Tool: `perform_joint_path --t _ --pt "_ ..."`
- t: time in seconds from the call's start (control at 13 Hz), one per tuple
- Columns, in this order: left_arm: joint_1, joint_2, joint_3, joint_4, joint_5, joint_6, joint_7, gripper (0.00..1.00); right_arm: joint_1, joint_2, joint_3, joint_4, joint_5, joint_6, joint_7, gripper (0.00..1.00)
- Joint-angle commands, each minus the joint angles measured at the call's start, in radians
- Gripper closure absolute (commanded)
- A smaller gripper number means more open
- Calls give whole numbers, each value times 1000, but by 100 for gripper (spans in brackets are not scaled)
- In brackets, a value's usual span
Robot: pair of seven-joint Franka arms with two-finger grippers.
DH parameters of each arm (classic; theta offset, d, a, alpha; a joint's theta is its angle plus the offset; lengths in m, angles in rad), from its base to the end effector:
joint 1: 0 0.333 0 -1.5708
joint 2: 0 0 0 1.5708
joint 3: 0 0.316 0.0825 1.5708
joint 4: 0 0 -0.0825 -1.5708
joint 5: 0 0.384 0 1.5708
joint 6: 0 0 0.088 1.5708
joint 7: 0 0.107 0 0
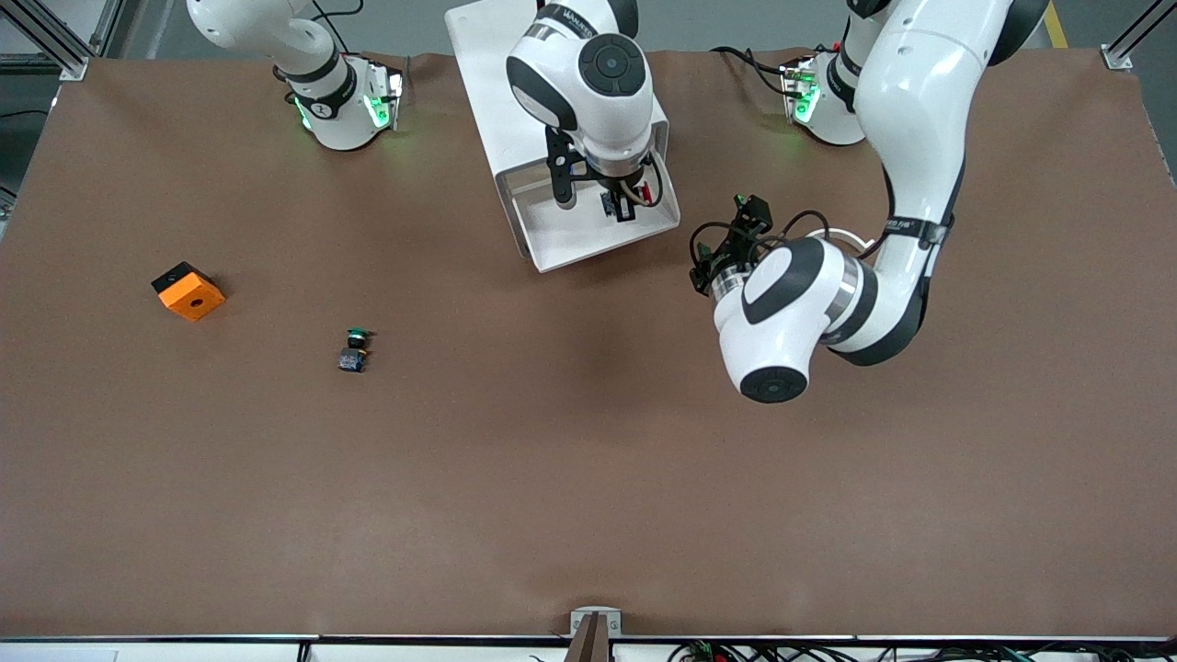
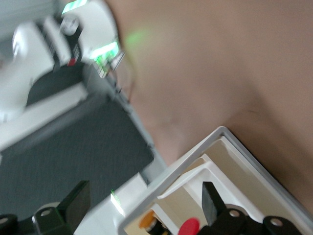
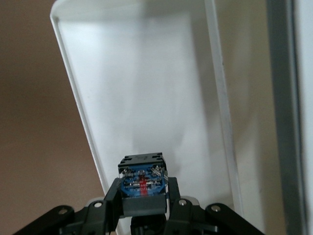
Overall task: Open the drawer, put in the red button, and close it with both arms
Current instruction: 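Release the button in the drawer while the left gripper moves to the drawer front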
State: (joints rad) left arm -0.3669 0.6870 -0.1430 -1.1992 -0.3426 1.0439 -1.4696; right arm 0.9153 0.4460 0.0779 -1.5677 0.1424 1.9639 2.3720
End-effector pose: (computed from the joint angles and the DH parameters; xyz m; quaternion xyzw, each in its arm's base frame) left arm 0.5447 -0.3310 0.3622 -0.8016 -0.3922 0.3982 0.2121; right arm 0.3670 0.5676 0.3829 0.7479 -0.6583 -0.0786 0.0334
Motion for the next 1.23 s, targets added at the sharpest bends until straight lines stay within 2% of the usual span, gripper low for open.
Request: perform_joint_path --t 0.0,0.31,0.54,0.77,0.85,0.93,1.0,1.16 --pt "-6 -119 -6 -11 105 71 181 0 33 25 -15 9 -6 12 53 100" --pt "-20 -172 -21 -17 241 267 316 0 50 68 -15 11 -43 46 95 100" --pt "-12 -193 -93 -20 335 395 325 0 62 74 -18 11 -46 44 99 100" --pt "-29 -192 -105 -34 393 523 327 0 69 85 -17 17 -70 44 141 100" --pt "-33 -190 -109 -34 421 547 336 0 68 86 -17 17 -72 44 141 97" --pt "-37 -187 -110 -34 436 553 353 0 63 86 -17 18 -72 44 135 43" --pt "-37 -187 -110 -34 438 553 376 0 68 88 -17 20 -76 44 134 0" --pt "-35 -187 -109 -34 438 553 402 0 63 86 -17 40 -98 39 128 0"
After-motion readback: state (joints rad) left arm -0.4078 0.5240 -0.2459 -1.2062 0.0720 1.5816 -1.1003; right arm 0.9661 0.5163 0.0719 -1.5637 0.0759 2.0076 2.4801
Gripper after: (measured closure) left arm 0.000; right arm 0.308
